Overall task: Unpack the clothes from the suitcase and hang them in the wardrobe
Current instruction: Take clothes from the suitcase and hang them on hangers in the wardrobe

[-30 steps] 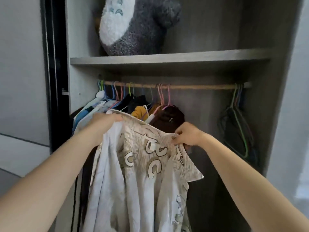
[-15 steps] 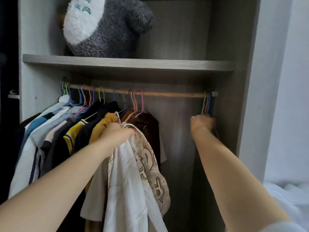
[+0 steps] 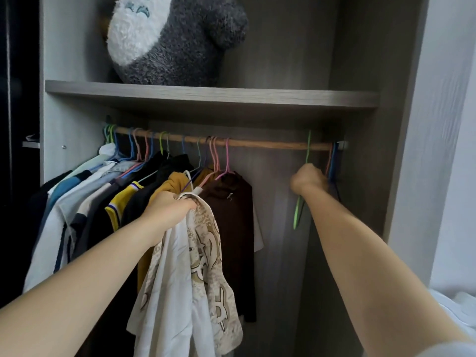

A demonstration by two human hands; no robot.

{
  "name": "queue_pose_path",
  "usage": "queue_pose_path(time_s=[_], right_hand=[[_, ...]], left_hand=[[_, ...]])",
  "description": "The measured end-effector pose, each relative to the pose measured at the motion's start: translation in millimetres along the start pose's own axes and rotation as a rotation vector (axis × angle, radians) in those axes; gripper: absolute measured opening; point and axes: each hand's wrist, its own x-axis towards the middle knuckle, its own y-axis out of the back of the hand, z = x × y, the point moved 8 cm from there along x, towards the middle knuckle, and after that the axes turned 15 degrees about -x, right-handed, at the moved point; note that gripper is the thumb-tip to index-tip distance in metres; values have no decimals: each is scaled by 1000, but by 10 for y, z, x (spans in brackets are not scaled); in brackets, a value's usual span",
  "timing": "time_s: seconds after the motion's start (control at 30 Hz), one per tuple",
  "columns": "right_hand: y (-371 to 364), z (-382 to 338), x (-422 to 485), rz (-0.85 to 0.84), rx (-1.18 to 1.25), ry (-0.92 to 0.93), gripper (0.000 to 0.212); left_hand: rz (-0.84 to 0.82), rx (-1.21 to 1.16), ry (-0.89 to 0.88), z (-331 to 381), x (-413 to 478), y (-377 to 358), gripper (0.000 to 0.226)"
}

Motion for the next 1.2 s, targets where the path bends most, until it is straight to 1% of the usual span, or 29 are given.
queue_pose_path(time_s=[0.1, 0.23, 0.27, 0.33, 0.37, 0.43, 0.47, 0.5, 0.53, 0.57, 0.6, 0.63, 0.67, 0.73, 0.8, 0.87, 0.9, 0.93, 1.0, 1.07, 1.13, 1.2], right_hand=[[-57, -96, -44, 23, 120, -9, 27], [-201, -152, -190, 36, 273, -26, 31], [-261, -153, -248, 38, 314, -24, 30], [-427, -157, -402, 37, 422, 3, 22], [-534, -140, -488, 37, 491, 9, 22], [-795, -66, -639, 1, 606, -33, 33], [-931, -33, -689, -49, 665, -72, 32], [-1071, -13, -769, -122, 738, -124, 28], [-1177, -14, -837, -203, 823, -194, 30], [-1301, -14, -893, -263, 891, -257, 40], [-1353, -2, -936, -276, 919, -307, 52], [-1381, 16, -964, -252, 925, -339, 60], [-1373, 15, -1038, -235, 927, -356, 63], [-1361, -19, -1176, -229, 926, -352, 58], [-1321, -53, -1360, -227, 976, -321, 45], [-1322, -75, -1577, -241, 1171, -310, 24], [-1330, -70, -1692, -263, 1297, -324, 22], [-1321, -66, -1803, -286, 1401, -323, 28], [-1269, -104, -1993, -356, 1529, -266, 38], [-1314, -235, -2146, -510, 1604, -146, 44], [-1389, -400, -2289, -760, 1595, -14, 52], [-1487, -501, -2430, -1043, 1526, 103, 51]], left_hand=[[67, 68, 39, -29, -45, 173, 30], [109, 84, 87, -159, -44, 405, 33], [114, 103, 90, -187, -60, 451, 30], [108, 118, 97, -247, -98, 518, 27], [98, 114, 97, -284, -118, 543, 24], [90, 130, 86, -342, -175, 599, 18], [92, 158, 72, -348, -190, 621, 17], [94, 201, 57, -372, -218, 651, 19], [94, 261, 29, -352, -245, 674, 23], [100, 351, -2, -334, -294, 706, 29], [106, 464, -60, -289, -334, 728, 34], [107, 593, -134, -242, -375, 740, 38], [110, 729, -206, -209, -425, 756, 39], [132, 949, -306, -156, -528, 788, 40], [143, 1053, -335, -141, -594, 851, 40], [163, 1051, -326, -150, -642, 982, 39], [177, 1020, -322, -165, -669, 1067, 39], [191, 981, -311, -195, -688, 1170, 41], [214, 887, -258, -264, -705, 1368, 45], [214, 789, -182, -356, -716, 1554, 50], [217, 686, -129, -413, -763, 1712, 53], [213, 649, -106, -457, -847, 1836, 49]])
